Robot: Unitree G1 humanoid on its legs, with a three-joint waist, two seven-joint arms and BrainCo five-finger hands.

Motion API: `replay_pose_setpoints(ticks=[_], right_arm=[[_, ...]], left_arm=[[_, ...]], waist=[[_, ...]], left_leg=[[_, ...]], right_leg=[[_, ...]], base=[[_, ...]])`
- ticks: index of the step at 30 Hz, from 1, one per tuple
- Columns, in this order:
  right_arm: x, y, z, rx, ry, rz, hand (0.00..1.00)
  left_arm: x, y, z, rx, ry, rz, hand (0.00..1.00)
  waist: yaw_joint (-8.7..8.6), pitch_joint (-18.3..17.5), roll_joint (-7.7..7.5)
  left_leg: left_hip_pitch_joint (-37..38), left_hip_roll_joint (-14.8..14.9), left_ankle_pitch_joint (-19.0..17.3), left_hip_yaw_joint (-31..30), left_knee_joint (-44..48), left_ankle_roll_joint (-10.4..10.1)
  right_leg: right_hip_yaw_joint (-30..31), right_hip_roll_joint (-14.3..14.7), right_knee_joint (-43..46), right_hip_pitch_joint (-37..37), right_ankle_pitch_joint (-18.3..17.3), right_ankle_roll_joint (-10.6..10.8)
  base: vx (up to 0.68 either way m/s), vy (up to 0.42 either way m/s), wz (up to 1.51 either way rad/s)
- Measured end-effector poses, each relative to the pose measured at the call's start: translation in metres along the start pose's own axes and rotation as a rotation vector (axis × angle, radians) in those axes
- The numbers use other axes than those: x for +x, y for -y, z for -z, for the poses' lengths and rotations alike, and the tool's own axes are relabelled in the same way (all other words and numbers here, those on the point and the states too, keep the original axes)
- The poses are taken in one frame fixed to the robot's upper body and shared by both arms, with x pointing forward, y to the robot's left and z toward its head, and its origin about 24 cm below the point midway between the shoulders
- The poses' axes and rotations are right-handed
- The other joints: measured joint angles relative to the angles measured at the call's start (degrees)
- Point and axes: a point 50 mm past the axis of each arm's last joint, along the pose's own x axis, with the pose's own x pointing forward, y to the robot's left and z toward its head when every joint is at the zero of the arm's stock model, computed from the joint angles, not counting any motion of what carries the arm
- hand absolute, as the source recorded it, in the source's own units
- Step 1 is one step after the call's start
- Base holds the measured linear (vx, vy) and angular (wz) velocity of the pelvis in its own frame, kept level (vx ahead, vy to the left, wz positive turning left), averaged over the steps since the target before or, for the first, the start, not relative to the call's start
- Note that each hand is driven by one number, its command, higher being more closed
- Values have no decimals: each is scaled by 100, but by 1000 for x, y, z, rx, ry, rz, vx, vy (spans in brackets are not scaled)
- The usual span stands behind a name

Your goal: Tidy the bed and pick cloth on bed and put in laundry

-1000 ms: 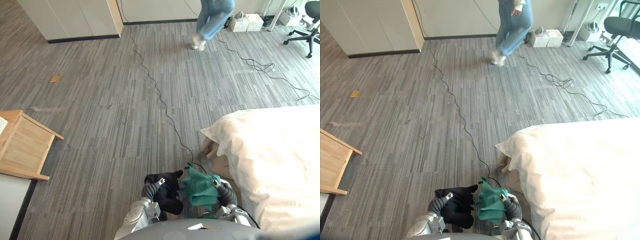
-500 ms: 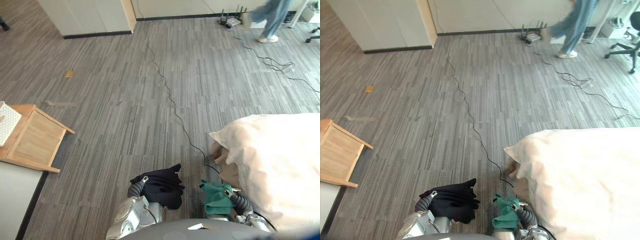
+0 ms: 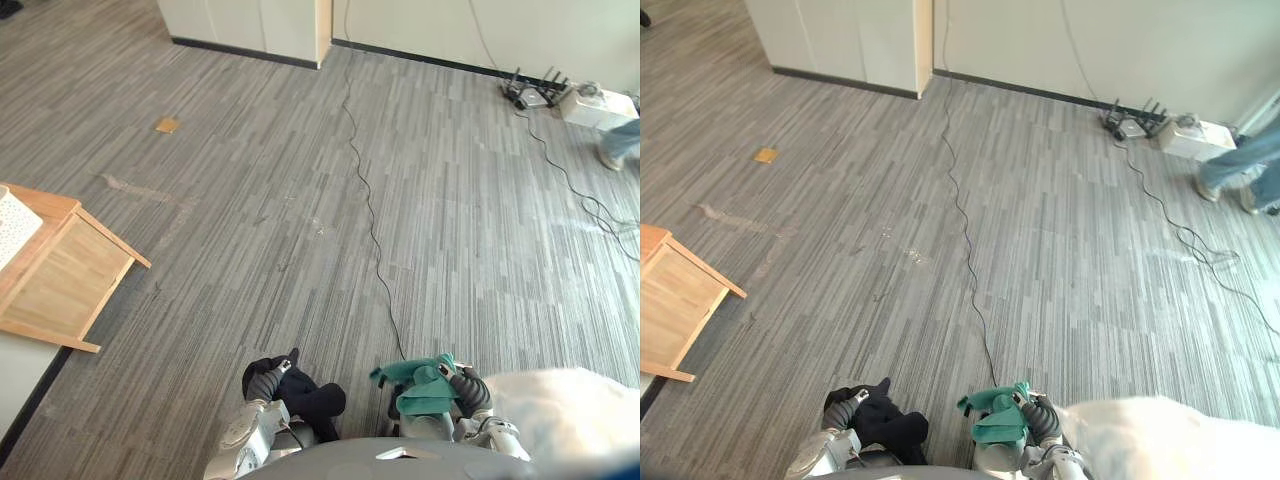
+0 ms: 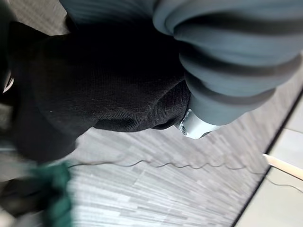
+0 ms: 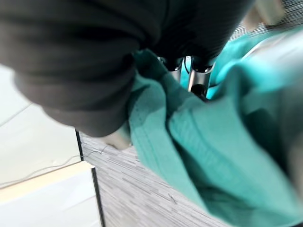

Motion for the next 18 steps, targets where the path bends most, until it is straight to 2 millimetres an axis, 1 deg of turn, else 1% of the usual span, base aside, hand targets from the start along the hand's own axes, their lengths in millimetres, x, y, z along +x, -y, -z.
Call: replay_pose_setpoints(ticks=[1,2,3,4,5,6,7,8,9,10,11,12,13,14,15,16,17,18], right_arm=[[-1,1,1,8,-1,4,100],[-2,2,0,19,13,9,100],[-3,1,0,23,13,9,100],[-3,1,2,23,10,8,100],[-4,0,3,25,5,8,100],[0,2,-4,19,28,14,100],[2,2,-8,16,42,12,100],[8,2,-15,5,56,2,100],[11,1,-18,-5,52,-9,100],[12,0,-18,-9,45,-17,100],[14,1,-20,-25,38,-33,100],[16,3,-21,-46,21,-49,100],[17,4,-20,-52,12,-49,100],[16,7,-16,-50,-4,-41,100],[13,11,-14,-51,-10,-32,100],[12,13,-15,-50,-8,-32,100],[11,15,-15,-56,-9,-33,100],[10,15,-15,-61,-10,-38,100]], left_arm=[[0,2,0,4,-5,13,100],[0,3,1,7,-11,31,100],[-3,0,7,5,-25,32,100],[-6,-3,9,6,-32,27,100],[-8,-7,12,11,-43,23,100],[-10,-6,20,4,-76,29,100],[-10,-3,21,2,-79,45,100],[-10,0,21,7,-79,64,100],[-10,4,23,-13,-85,68,100],[-9,6,23,-28,-82,73,100],[-7,12,21,-59,-71,87,100],[-5,16,16,-81,-46,103,100],[-4,16,13,-81,-33,107,100],[-4,14,7,-79,-9,115,100],[-5,15,4,-101,9,133,100],[-5,16,1,-110,31,139,100],[-5,16,-1,-111,39,140,100],[-5,16,-2,-115,43,138,100]], waist=[[9,13,21],[17,41,59],[61,29,36],[76,14,-9],[53,-11,-16],[82,-90,220],[76,-121,276],[80,-103,392],[88,-97,505],[90,-63,534],[88,-12,678],[106,53,691],[123,96,655],[194,173,569],[282,175,549],[325,176,548],[345,175,547],[350,178,541]], left_leg=[[64,46,-42,-40,0,-97],[261,140,-178,-126,9,-338],[508,182,-332,-135,19,-602],[704,200,-468,-163,35,-809],[912,266,-606,-264,94,-963],[957,506,-647,-273,331,-1101],[852,598,-612,-271,594,-1156],[553,769,-405,-279,1349,-1241],[146,964,96,-298,2298,-1276],[-115,1101,536,-337,2859,-1253],[-653,1366,1125,-444,3999,-1255],[-1239,1417,833,-505,5075,-1059],[-1465,1353,687,-522,5363,-1003],[-1816,1116,456,-483,5384,-984],[-2040,908,303,-323,4918,-992],[-2201,807,213,-53,4405,-964],[-2325,708,175,248,3854,-909],[-2365,633,163,443,3463,-868]], right_leg=[[48,38,-420,-69,251,-30],[179,78,-1154,-130,778,-8],[313,83,-1708,-115,1296,51],[386,39,-1880,-111,1611,35],[499,34,-1554,-140,2119,-224],[422,147,-719,-384,1696,-290],[421,169,-454,-478,1421,-356],[404,242,-71,-552,1010,-427],[411,374,70,-484,695,-503],[416,498,11,-356,577,-510],[390,745,-298,44,487,-590],[382,918,-661,534,435,-674],[375,963,-847,784,414,-704],[357,1014,-1198,1341,387,-682],[331,1039,-1475,1736,315,-645],[298,1063,-1652,2001,254,-631],[269,1085,-1767,2201,177,-574],[243,1091,-1809,2319,161,-565]], base=[[509,-214,93],[544,-268,76],[556,-294,72],[583,-345,55],[590,-357,33],[583,-363,20],[556,-370,-2],[521,-385,-17],[524,-387,-22],[526,-372,-26],[522,-335,-22],[615,-352,-19],[595,-296,-15],[470,-220,-14],[443,-202,-15],[449,-178,-4],[475,-164,9],[508,-138,20]])
